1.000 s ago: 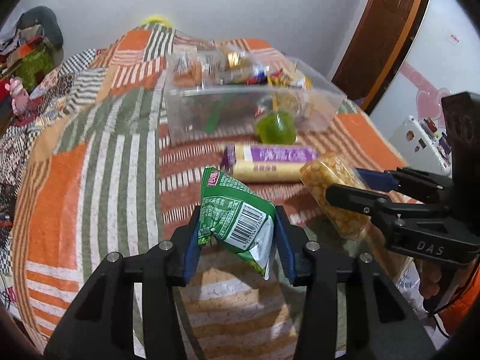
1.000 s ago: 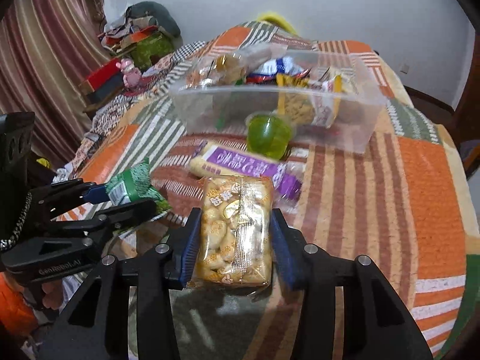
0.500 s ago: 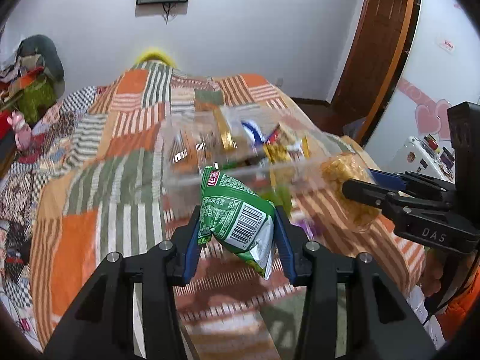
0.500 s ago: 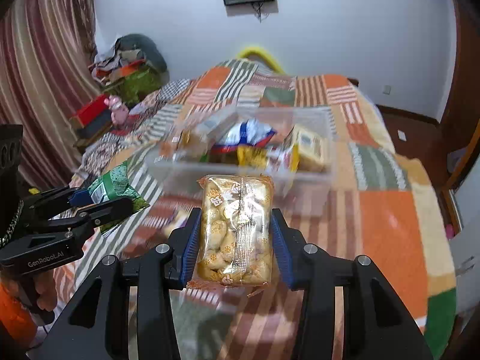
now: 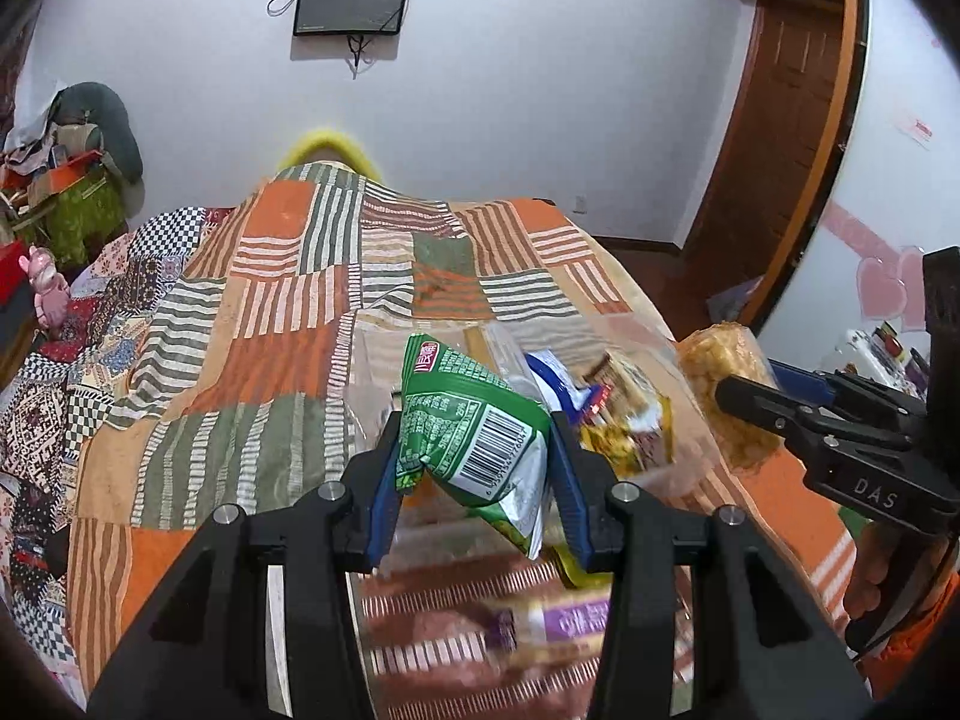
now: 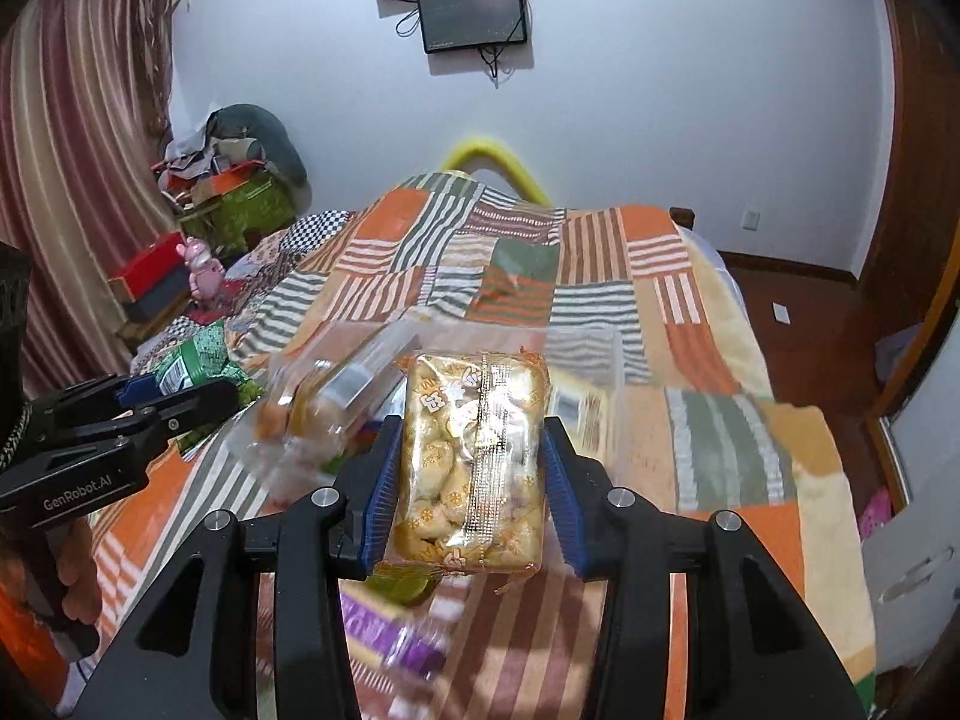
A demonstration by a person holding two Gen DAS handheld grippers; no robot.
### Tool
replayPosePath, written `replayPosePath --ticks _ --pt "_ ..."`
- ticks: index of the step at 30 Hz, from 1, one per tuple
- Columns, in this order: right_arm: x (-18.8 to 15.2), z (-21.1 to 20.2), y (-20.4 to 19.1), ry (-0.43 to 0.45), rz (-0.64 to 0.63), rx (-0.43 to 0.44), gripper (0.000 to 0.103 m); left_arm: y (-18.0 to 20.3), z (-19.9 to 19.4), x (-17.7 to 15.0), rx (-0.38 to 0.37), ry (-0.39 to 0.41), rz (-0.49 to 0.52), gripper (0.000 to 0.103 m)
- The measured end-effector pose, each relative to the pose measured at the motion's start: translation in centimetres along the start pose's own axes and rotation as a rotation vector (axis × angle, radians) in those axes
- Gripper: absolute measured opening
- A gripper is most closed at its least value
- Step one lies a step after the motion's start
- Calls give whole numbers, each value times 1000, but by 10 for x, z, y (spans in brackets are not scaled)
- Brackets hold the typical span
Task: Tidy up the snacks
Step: 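Lower both held packs into the clear box and open both tools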
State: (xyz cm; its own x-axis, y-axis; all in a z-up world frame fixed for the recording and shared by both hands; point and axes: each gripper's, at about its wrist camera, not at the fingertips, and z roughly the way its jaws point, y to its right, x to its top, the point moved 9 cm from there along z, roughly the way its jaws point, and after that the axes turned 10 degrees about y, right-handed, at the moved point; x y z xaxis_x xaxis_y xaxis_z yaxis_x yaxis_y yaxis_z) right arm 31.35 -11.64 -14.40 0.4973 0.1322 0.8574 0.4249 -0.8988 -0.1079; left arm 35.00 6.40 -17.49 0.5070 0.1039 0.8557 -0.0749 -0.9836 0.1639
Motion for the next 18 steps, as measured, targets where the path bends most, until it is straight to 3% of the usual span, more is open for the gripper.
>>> replayPosePath --ticks 18 --pt "0 66 17 -60 -1 -20 41 -35 79 10 108 -37 -37 45"
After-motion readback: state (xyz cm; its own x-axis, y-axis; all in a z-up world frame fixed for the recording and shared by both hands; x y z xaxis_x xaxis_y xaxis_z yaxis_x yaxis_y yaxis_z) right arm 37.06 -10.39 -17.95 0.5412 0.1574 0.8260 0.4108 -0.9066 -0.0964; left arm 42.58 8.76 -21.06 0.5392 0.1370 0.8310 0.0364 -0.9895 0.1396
